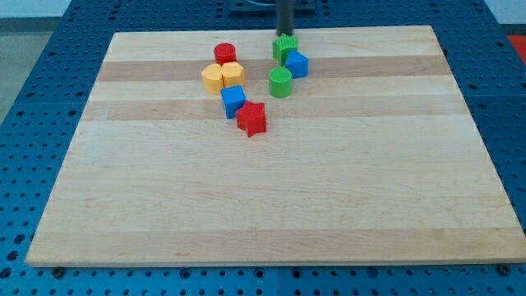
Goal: Move the green star into green circle
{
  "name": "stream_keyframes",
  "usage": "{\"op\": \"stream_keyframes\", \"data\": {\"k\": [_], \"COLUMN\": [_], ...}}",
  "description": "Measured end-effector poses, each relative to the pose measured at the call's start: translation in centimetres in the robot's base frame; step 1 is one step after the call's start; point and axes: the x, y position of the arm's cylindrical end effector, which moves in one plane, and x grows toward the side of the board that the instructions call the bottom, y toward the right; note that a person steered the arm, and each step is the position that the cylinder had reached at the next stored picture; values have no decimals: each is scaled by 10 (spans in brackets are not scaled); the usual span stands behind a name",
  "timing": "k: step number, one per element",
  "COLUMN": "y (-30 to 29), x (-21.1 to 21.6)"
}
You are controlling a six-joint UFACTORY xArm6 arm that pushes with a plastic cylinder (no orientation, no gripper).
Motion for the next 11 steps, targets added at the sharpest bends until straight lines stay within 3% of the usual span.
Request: {"op": "stream_keyframes", "data": {"k": [3, 4, 5, 6, 8, 11], "y": [23, 23, 23, 15, -30, 24], "x": [165, 147, 52, -9, 52, 136]}}
